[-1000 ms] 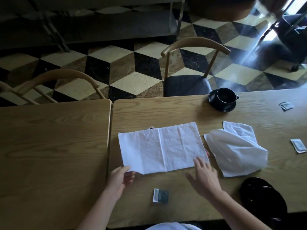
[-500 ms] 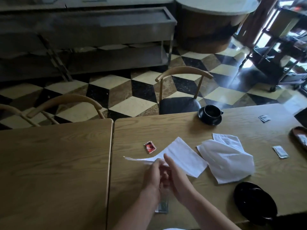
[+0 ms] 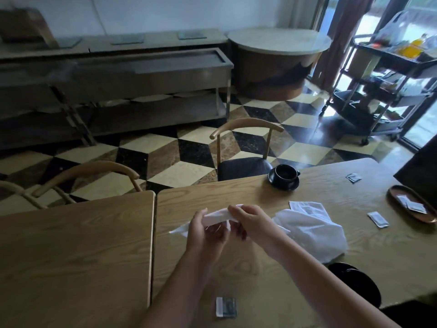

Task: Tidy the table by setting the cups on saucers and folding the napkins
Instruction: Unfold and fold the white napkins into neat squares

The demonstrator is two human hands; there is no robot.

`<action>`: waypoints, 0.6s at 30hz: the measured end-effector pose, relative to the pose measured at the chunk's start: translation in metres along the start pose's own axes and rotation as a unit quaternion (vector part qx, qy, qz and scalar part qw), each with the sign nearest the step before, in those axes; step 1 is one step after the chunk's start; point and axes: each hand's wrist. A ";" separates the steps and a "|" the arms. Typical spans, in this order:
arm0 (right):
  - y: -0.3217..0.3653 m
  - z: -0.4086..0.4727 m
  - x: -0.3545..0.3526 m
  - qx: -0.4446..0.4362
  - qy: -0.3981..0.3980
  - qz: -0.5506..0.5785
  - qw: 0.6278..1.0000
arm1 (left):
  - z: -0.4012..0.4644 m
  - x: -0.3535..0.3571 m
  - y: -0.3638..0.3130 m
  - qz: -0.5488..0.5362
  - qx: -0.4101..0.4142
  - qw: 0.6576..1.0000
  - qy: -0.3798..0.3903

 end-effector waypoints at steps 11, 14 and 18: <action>0.056 0.053 -0.070 0.055 -0.069 0.197 0.976 | 0.027 0.018 -0.112 0.151 0.043 0.985 -0.072; 0.082 0.071 -0.077 0.026 -0.060 0.261 0.963 | 0.030 0.038 -0.140 0.185 0.103 0.974 -0.080; 0.106 0.076 -0.077 -0.024 -0.058 0.270 0.961 | 0.018 0.058 -0.166 0.201 0.187 0.961 -0.040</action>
Point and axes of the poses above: each hand's wrist, its own z-axis towards the middle knuckle, its own x-axis out of the palm, y = z × x, and after that the axes turned 13 degrees about y, right-handed
